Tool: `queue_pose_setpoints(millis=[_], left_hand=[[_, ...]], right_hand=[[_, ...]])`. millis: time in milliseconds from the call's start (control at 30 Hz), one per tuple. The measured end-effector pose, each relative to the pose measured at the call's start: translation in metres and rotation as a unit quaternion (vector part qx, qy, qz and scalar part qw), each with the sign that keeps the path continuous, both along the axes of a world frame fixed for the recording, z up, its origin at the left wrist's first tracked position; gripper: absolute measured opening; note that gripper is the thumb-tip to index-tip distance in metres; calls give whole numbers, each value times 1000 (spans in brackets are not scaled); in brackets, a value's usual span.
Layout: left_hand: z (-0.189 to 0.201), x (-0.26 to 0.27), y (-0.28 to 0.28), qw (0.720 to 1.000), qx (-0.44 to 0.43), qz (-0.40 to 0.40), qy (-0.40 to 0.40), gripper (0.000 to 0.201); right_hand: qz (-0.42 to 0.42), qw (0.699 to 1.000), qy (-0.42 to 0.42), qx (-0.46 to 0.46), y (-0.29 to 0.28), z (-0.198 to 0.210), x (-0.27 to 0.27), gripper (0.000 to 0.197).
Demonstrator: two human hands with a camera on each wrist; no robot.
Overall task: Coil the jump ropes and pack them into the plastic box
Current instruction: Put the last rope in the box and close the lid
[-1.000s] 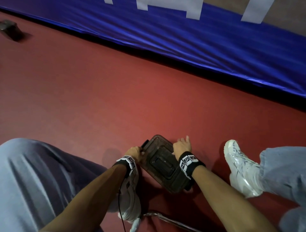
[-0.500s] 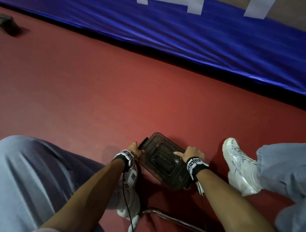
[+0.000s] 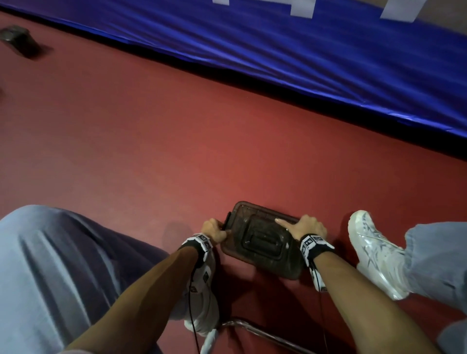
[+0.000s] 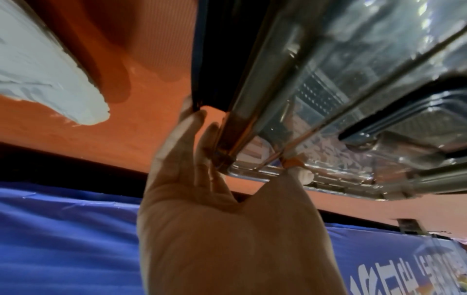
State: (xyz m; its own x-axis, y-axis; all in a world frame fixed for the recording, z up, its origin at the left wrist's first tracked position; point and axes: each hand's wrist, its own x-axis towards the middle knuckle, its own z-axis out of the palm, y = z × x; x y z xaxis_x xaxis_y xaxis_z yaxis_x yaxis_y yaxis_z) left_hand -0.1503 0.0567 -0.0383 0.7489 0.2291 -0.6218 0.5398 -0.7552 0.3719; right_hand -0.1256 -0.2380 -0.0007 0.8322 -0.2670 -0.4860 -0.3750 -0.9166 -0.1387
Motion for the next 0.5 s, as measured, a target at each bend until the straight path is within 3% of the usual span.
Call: queue_pose_setpoints(millis=[200, 333, 400, 500], left_hand=[[11, -4, -21, 999, 44, -18, -26, 46], [18, 2, -21, 996, 54, -60, -34, 41], [21, 5, -22, 995, 60, -75, -22, 33], [25, 8, -22, 994, 62, -86, -22, 32]], right_hand=[[-41, 993, 12, 112, -36, -16, 9, 87], [-87, 971, 136, 174, -43, -18, 3, 87], [-103, 962, 175, 182, -44, -21, 2, 103], [-101, 967, 155, 173, -42, -24, 9, 89]])
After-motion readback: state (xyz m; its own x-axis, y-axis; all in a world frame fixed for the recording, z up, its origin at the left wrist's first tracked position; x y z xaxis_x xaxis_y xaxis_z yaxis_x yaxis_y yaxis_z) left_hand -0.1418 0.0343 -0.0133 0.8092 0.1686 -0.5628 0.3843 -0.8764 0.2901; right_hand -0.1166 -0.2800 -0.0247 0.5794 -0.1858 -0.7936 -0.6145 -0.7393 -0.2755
